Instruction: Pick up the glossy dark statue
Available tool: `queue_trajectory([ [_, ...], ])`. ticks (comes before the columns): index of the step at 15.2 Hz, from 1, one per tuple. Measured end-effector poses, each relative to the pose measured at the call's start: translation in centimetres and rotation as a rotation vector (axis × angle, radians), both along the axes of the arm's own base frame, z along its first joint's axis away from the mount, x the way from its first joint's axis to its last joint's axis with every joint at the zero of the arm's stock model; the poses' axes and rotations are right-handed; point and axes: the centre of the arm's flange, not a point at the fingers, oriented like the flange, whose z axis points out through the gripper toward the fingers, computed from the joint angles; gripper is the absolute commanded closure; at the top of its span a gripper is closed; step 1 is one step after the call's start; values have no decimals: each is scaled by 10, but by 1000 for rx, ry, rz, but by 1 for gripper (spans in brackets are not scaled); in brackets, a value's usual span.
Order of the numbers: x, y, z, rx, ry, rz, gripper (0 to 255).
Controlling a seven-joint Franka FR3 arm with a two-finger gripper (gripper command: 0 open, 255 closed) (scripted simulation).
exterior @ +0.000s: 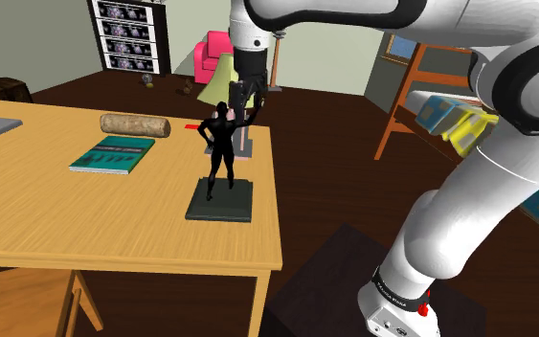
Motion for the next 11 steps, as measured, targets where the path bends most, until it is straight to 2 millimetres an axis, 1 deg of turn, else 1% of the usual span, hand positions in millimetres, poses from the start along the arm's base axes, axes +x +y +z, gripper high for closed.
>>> queue_trajectory([
  [2, 14, 21, 12, -10, -3, 48, 0],
  [3, 18, 27, 10, -13, -3, 61, 0],
  [5, 21, 32, 0, -14, -2, 70, 0],
  [10, 23, 35, -24, -15, -3, 73, 0],
  [11, 23, 35, -27, -15, -2, 73, 255],
])
